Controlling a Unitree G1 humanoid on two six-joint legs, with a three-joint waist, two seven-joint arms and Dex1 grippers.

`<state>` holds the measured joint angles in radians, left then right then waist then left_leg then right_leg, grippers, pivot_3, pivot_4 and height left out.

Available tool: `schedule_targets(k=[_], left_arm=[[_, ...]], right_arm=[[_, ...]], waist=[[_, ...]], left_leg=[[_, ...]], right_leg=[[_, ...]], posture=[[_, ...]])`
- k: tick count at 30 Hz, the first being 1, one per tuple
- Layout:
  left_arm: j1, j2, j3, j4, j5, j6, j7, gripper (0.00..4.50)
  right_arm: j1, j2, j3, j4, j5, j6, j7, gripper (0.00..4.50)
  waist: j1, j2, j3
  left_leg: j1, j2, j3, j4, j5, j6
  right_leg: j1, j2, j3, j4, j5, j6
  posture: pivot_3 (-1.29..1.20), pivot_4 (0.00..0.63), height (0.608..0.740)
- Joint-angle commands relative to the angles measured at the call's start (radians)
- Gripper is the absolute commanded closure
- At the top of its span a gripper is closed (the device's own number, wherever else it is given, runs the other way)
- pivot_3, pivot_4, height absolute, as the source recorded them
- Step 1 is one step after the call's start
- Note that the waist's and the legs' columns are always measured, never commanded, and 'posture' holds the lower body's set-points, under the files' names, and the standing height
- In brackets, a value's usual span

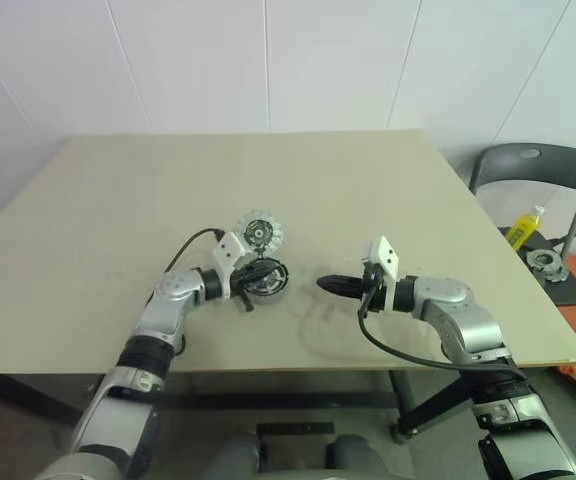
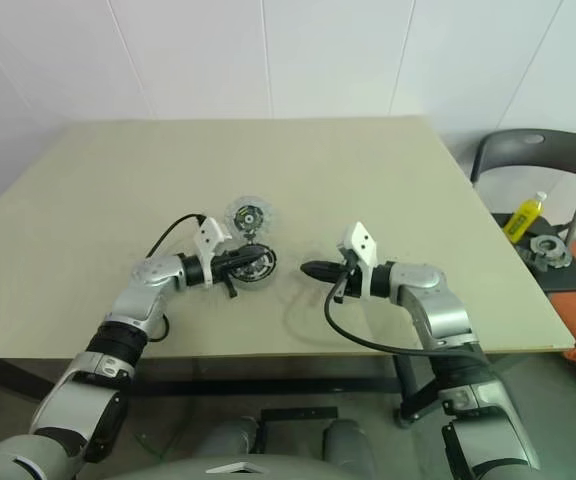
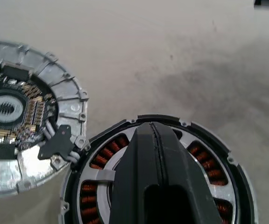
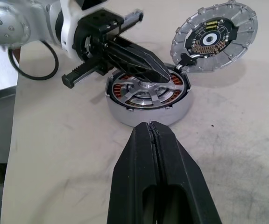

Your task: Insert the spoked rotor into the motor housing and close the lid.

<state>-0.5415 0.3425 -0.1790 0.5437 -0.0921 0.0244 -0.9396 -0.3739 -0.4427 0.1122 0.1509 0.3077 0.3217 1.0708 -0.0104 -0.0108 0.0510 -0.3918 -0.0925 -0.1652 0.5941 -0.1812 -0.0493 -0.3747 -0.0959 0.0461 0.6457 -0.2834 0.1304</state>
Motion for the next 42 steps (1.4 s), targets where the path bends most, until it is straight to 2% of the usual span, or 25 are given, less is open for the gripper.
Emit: schedule_targets(k=[1,8,13,18,28,36,42], left_arm=[[0.068,0.052,-0.109,0.009,0.088,0.121,-0.074,4.48],[0.068,0.065,-0.079,-0.018,0.071,0.163,-0.055,4.48],[0.046,0.01,0.058,-0.028,-0.034,0.098,0.02,4.48],[0.05,-0.022,0.165,-0.089,-0.159,0.115,0.02,4.48],[0.252,0.031,0.256,-0.317,-0.29,0.097,-0.055,4.48],[0.383,0.098,0.348,-0.395,-0.295,0.026,-0.001,4.48],[0.423,0.105,0.357,-0.4,-0.297,0.012,0.034,4.48]], right_arm=[[-0.005,-0.004,-0.01,-0.052,0.015,-0.001,-0.006,4.5],[-0.003,0.001,-0.007,-0.049,0.013,-0.006,-0.011,4.5],[-0.014,0.007,-0.002,-0.035,0.01,-0.014,-0.01,4.5],[-0.02,0.011,0.004,-0.027,0.006,-0.019,-0.005,4.5],[-0.079,0.03,0.044,-0.016,0.004,-0.023,0.035,4.5],[-0.226,0.051,0.153,0.032,-0.068,-0.076,0.109,4.5],[-0.394,0.064,0.332,0.146,-0.263,-0.253,0.181,4.5]], waist=[[-0.005,0.003,-0.003],[-0.011,0.013,-0.016],[-0.004,0.013,-0.016],[-0.003,0.01,-0.012],[-0.004,0.008,-0.01],[-0.003,0.01,-0.009],[-0.003,0.01,-0.008]], left_leg=[[0.004,0.0,0.0,0.0,-0.001,-0.001],[0.007,0.002,0.001,0.001,-0.002,-0.001],[0.004,0.003,0.0,0.0,-0.002,-0.001],[0.0,0.002,-0.002,0.0,-0.001,-0.001],[-0.001,0.003,-0.001,-0.003,-0.002,-0.001],[-0.001,0.003,-0.002,-0.003,-0.003,-0.002],[-0.001,0.003,-0.002,-0.006,-0.003,-0.002]], right_leg=[[0.004,0.0,0.0,-0.001,-0.003,0.001],[0.005,-0.002,-0.001,-0.001,-0.004,0.0],[0.004,-0.002,-0.002,-0.001,-0.004,0.0],[0.0,-0.002,-0.002,-0.001,-0.004,0.001],[-0.002,-0.002,-0.002,-0.002,-0.002,-0.002],[-0.001,-0.002,-0.002,-0.004,-0.004,0.0],[-0.006,-0.002,-0.002,-0.007,-0.002,-0.003]], posture=[[0.0,0.0,0.74],[0.0,0.0,0.74],[0.0,0.0,0.74],[0.0,0.0,0.74],[0.0,0.0,0.74],[0.0,0.0,0.74],[0.0,0.0,0.74]])
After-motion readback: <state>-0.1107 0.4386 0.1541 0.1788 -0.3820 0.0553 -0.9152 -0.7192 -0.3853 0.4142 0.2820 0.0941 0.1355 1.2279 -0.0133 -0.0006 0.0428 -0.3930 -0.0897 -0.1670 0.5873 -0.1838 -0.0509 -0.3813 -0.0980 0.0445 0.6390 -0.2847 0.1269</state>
